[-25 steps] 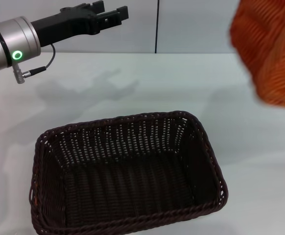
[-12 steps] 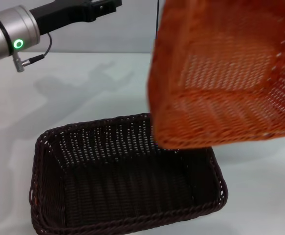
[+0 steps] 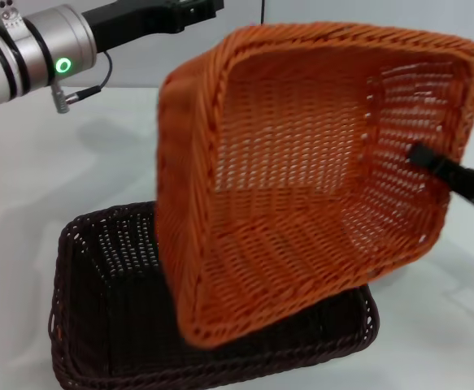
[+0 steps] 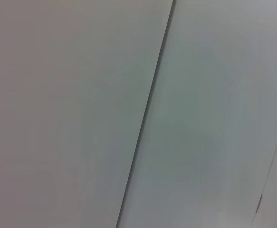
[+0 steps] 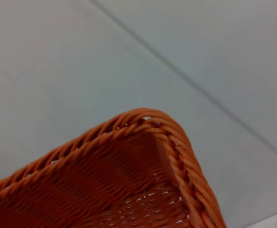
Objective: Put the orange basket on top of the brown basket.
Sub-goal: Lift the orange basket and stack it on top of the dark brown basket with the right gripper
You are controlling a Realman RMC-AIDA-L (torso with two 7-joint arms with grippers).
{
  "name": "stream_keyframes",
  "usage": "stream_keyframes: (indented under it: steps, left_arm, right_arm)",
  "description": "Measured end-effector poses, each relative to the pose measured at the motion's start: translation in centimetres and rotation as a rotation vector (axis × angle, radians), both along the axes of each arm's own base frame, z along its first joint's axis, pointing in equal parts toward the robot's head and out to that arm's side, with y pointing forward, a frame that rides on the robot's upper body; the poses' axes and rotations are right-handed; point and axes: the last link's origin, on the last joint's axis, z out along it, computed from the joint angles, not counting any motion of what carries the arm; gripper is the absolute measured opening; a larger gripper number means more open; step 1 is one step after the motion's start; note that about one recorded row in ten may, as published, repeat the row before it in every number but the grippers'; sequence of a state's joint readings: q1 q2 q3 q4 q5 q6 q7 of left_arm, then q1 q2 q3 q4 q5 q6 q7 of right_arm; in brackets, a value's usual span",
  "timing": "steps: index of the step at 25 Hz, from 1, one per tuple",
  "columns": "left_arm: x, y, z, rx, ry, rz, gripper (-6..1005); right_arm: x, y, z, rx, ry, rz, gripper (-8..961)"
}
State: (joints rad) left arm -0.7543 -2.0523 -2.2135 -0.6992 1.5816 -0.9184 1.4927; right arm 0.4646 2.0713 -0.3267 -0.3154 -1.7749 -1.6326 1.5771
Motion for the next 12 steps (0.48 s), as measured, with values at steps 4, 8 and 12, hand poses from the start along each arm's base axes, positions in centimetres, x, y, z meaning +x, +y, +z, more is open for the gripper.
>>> stream_keyframes:
  steps: [4,8,12]
  left_arm:
    - [0.2,0.2,-0.5,-0.014,-0.003,0.003,829]
    - [0.3,0.4,-0.7,-0.014,-0.002,0.013,829]
    - [0.2,0.7,-0.6,0.008,0.004,0.034,829]
  right_arm:
    - [-0.8,-0.1,-1.2,-0.042,0.012,0.032,120]
    - [-1.4,-0.8,-2.0,-0.064,0.034,0.065,121]
    - [-1.5,-1.9,-2.0,-0.052,0.059,0.093,122]
